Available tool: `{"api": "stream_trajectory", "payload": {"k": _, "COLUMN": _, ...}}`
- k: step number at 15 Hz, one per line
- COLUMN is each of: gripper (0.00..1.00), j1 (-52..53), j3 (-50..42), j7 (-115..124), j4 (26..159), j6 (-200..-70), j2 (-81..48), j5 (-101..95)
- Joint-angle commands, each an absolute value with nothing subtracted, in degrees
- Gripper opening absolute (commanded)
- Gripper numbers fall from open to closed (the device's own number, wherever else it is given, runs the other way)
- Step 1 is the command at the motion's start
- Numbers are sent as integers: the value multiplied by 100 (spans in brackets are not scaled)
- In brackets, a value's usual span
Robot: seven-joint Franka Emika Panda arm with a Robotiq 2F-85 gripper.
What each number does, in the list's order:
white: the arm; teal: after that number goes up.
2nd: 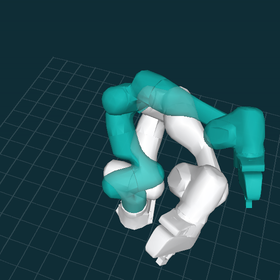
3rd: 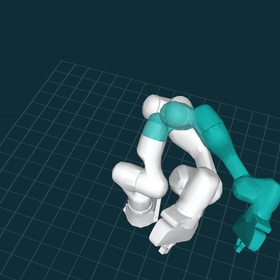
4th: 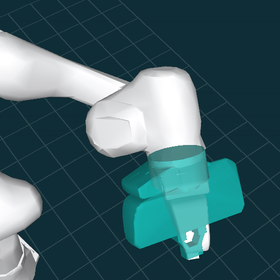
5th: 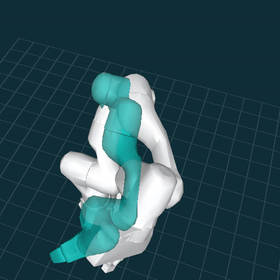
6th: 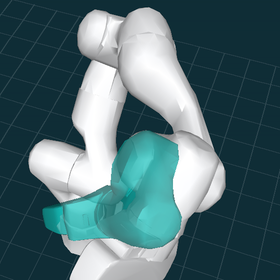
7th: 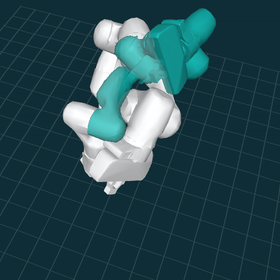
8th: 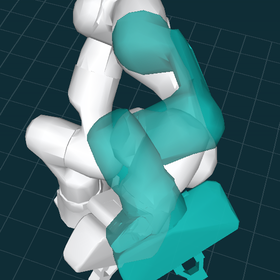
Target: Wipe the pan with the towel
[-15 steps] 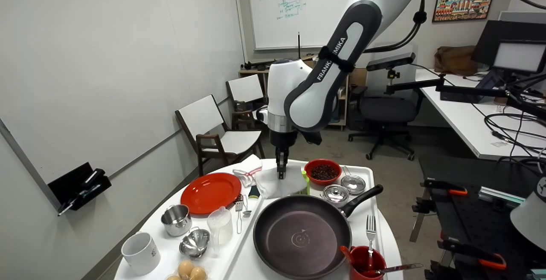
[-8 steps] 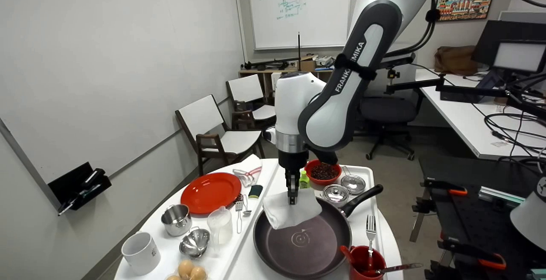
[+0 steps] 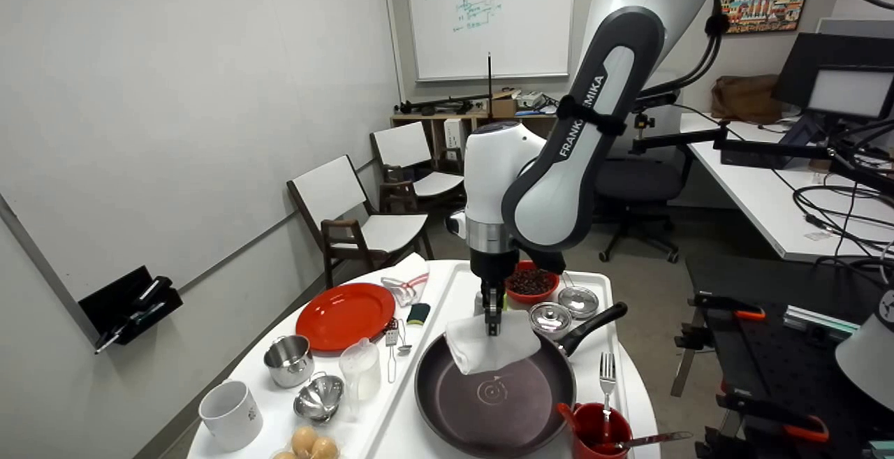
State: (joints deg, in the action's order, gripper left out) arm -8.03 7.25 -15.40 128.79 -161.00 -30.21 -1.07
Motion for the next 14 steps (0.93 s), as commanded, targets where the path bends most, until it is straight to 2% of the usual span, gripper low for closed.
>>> {"api": "stream_trajectory", "payload": {"k": 1, "gripper": 4, "j1": -631, "j3": 314, "j7": -1280, "j4": 12967, "j6": -16435, "j2": -3121, "j5": -234}}
{"api": "stream_trajectory", "payload": {"k": 7, "gripper": 4, "j1": -338, "j3": -327, "j7": -1076, "j4": 12752, "j6": -16886, "j2": -3778, "j5": -561}}
{"api": "stream_trajectory", "payload": {"k": 14, "gripper": 4, "j1": -180, "j3": -498, "j7": -1030, "j4": 12516, "j6": -17246, "j2": -4330, "j5": -639}}
